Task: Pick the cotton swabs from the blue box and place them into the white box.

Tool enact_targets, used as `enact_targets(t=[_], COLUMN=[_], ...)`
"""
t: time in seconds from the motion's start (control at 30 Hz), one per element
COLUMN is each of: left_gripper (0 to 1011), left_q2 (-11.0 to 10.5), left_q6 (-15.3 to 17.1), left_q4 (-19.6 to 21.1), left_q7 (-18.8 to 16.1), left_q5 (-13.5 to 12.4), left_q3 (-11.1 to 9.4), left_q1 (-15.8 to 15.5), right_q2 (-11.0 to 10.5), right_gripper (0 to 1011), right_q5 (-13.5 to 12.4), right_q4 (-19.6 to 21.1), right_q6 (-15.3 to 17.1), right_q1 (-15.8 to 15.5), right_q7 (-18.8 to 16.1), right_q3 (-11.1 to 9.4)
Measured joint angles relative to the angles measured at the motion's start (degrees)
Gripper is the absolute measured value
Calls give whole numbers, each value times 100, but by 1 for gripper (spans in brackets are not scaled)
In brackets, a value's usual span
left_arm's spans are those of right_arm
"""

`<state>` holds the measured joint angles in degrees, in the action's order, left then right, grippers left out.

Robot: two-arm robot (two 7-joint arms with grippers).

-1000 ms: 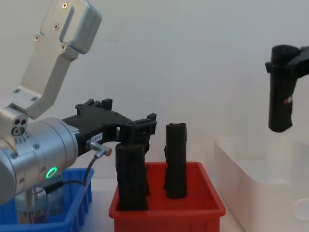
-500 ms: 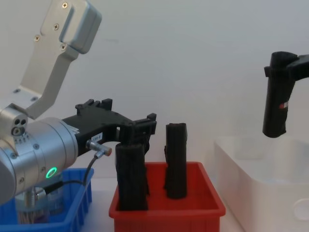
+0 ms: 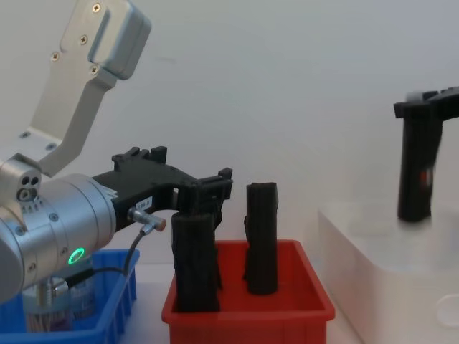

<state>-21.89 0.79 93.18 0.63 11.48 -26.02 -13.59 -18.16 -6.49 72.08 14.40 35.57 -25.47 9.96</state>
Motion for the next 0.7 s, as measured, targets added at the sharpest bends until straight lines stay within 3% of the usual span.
enact_targets(t=[0.5,0.7], left_gripper=[1003,1003], left_q2=[0,-3], left_q6=[0,2], left_q4=[0,0], left_q7=[0,0], left_q5=[0,0], left_q3=[0,2], left_q1=[0,4], right_q2=[8,10], right_gripper=[1002,1002], right_q5=[-41,-49], right_q4=[-41,-49], right_q6=[75,90], right_q1=[25,28], right_q7=[42,48], right_q3=[2,2])
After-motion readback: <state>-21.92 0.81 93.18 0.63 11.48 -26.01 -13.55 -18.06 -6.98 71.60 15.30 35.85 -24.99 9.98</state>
